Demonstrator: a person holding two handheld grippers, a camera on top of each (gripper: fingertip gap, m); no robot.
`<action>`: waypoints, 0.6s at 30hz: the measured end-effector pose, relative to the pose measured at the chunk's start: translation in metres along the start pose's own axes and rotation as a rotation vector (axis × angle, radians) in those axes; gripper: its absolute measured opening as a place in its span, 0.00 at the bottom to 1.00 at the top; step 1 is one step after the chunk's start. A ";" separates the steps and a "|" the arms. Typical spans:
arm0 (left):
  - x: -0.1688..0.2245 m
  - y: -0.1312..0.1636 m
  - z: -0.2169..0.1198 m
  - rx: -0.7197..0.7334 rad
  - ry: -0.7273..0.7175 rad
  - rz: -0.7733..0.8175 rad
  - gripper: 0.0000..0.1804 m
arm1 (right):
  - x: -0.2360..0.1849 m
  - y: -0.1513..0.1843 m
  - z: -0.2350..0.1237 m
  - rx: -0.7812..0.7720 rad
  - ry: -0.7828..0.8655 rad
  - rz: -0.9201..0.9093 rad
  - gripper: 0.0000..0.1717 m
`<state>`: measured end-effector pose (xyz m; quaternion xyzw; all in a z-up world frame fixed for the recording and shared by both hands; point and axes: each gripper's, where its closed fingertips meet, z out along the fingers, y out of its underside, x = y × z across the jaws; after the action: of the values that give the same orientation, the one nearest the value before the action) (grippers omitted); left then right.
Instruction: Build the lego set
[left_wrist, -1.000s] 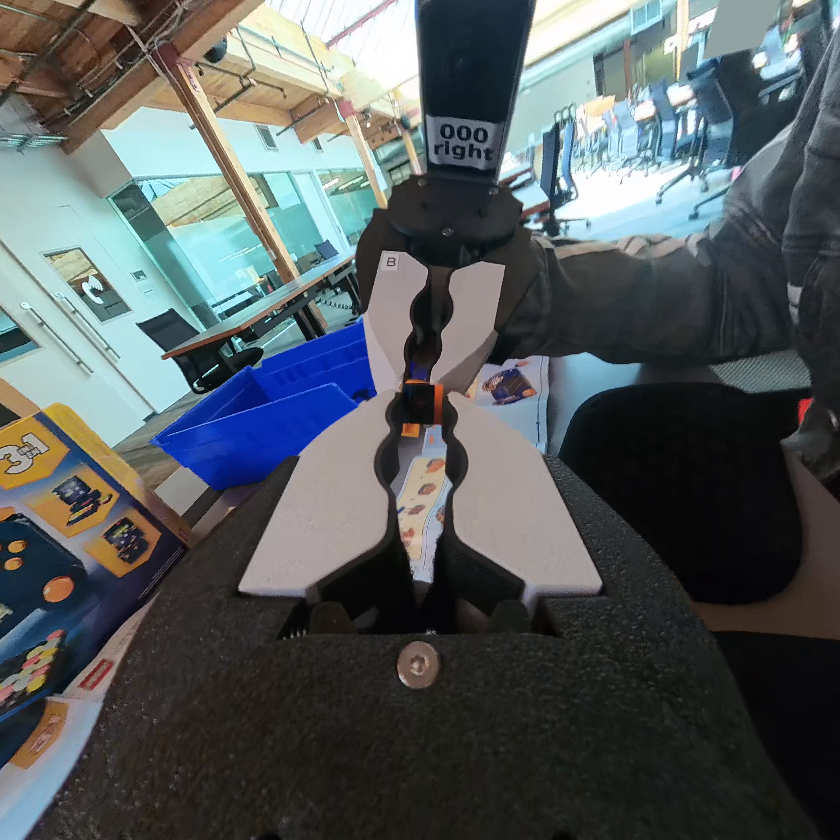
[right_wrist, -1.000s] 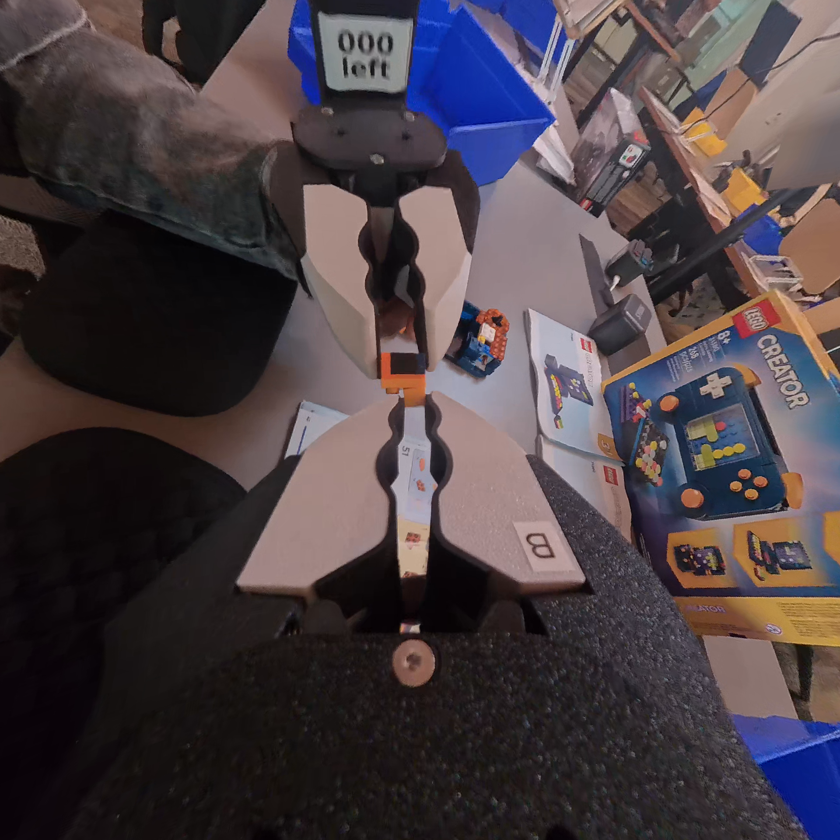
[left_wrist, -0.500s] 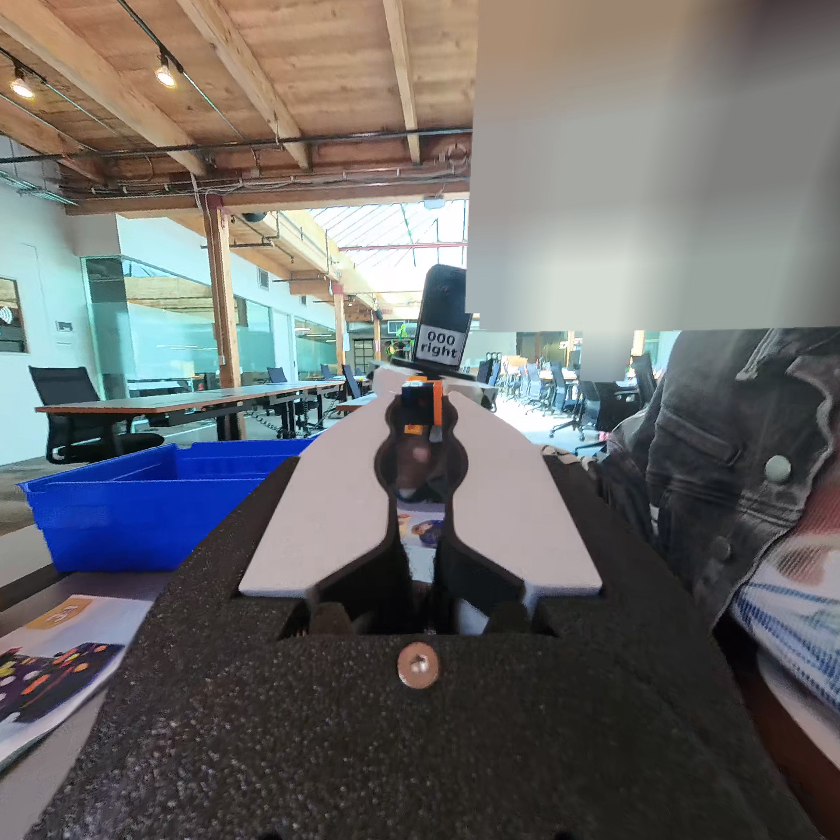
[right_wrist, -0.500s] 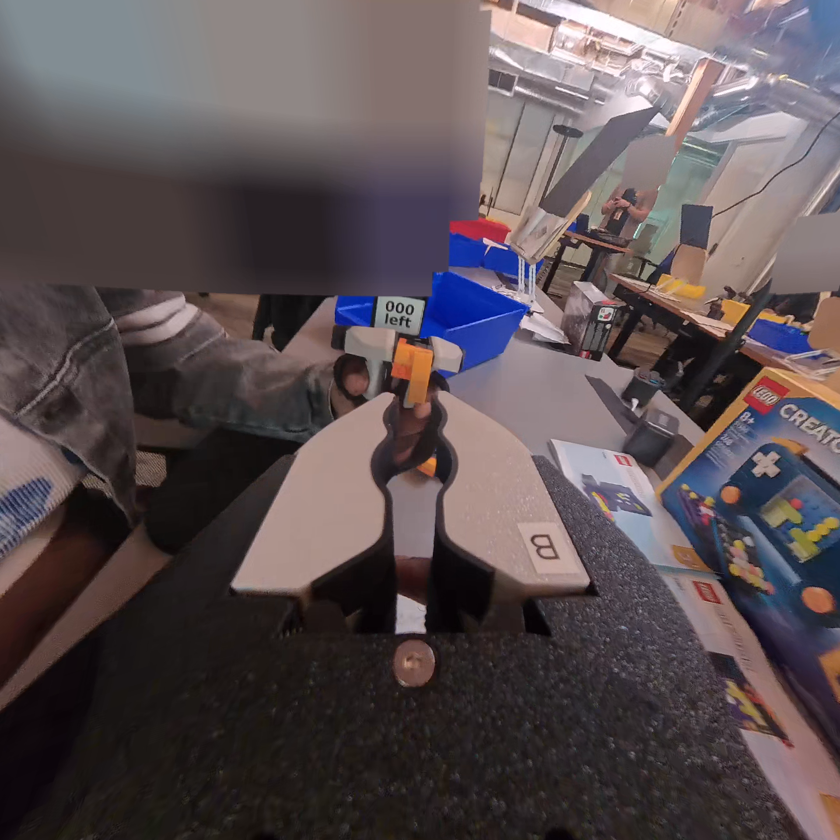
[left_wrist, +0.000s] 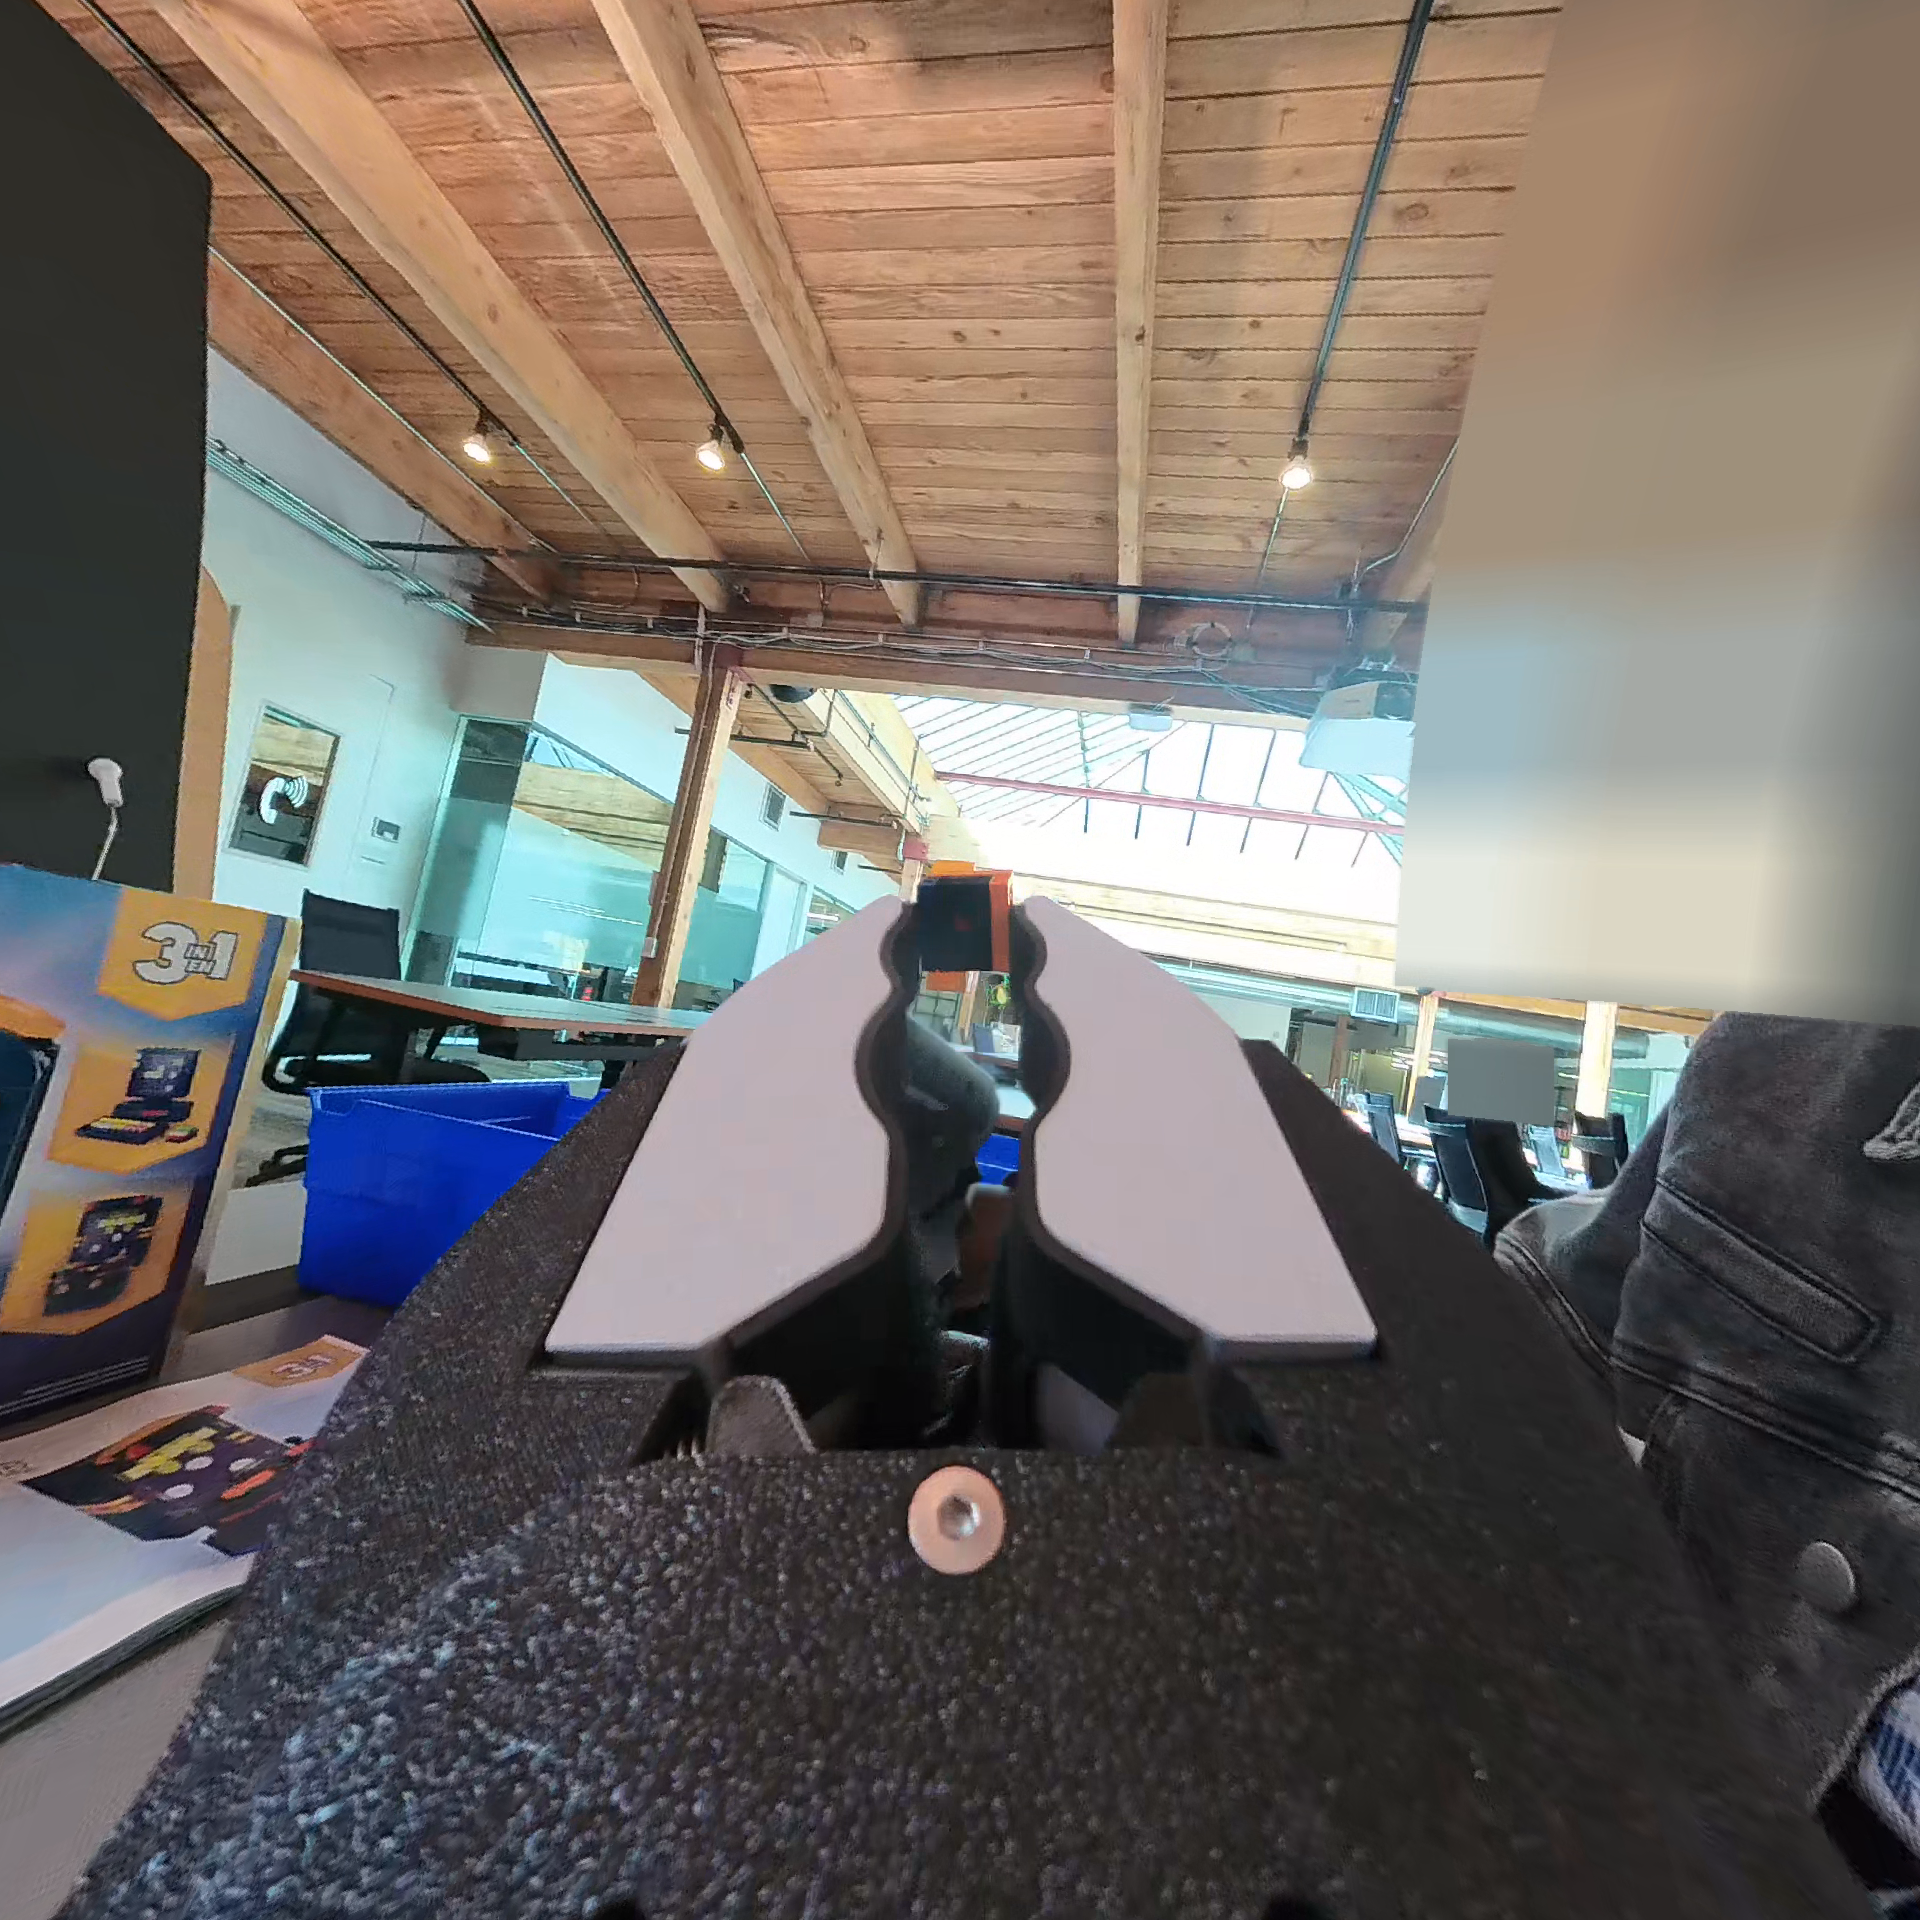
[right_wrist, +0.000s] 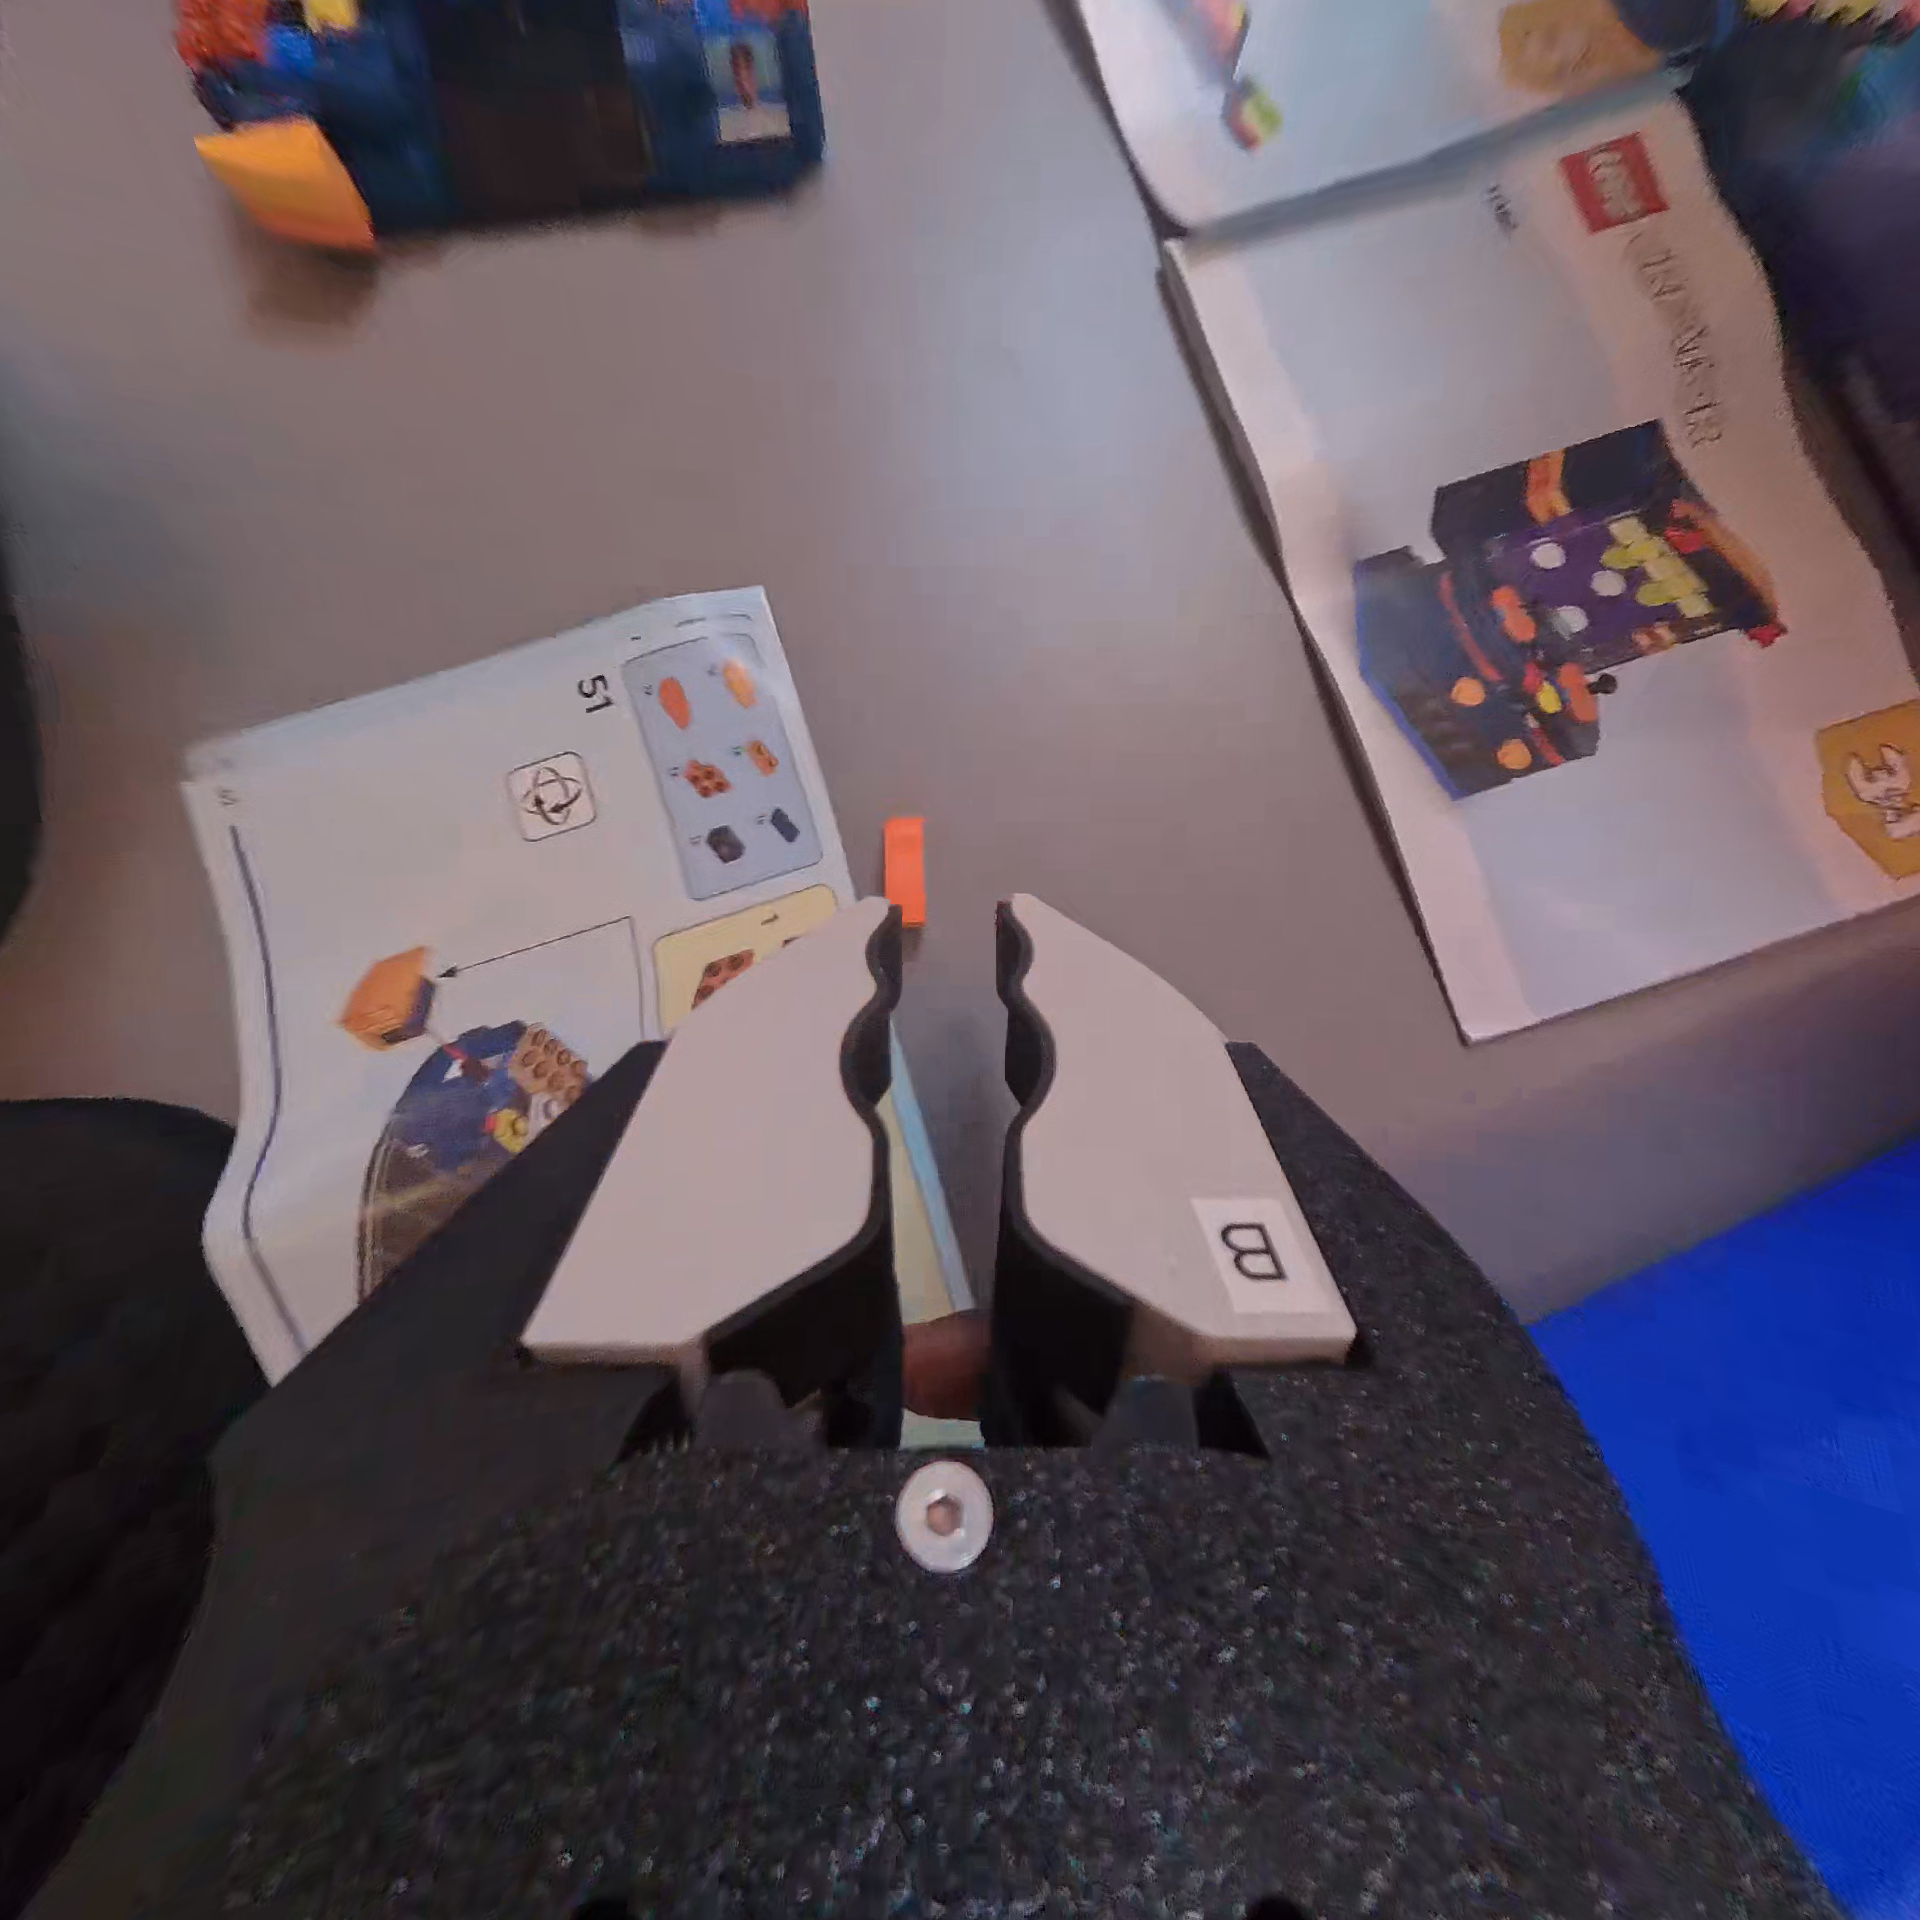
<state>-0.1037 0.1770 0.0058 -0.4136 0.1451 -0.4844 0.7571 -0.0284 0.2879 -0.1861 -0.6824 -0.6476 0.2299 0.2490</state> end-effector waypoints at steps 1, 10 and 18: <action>0.000 0.000 0.000 0.001 -0.001 -0.002 0.09 | 0.000 0.001 0.006 -0.026 -0.013 -0.002 0.09; 0.001 -0.001 0.000 0.002 0.010 -0.003 0.09 | 0.002 0.007 0.029 -0.233 -0.035 -0.232 0.04; -0.001 -0.004 -0.002 0.006 0.001 0.017 0.08 | 0.021 -0.021 0.014 -0.240 0.032 -0.136 0.18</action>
<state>-0.1080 0.1758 0.0078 -0.4097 0.1475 -0.4787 0.7624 -0.0524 0.3105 -0.1828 -0.6653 -0.7113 0.1226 0.1909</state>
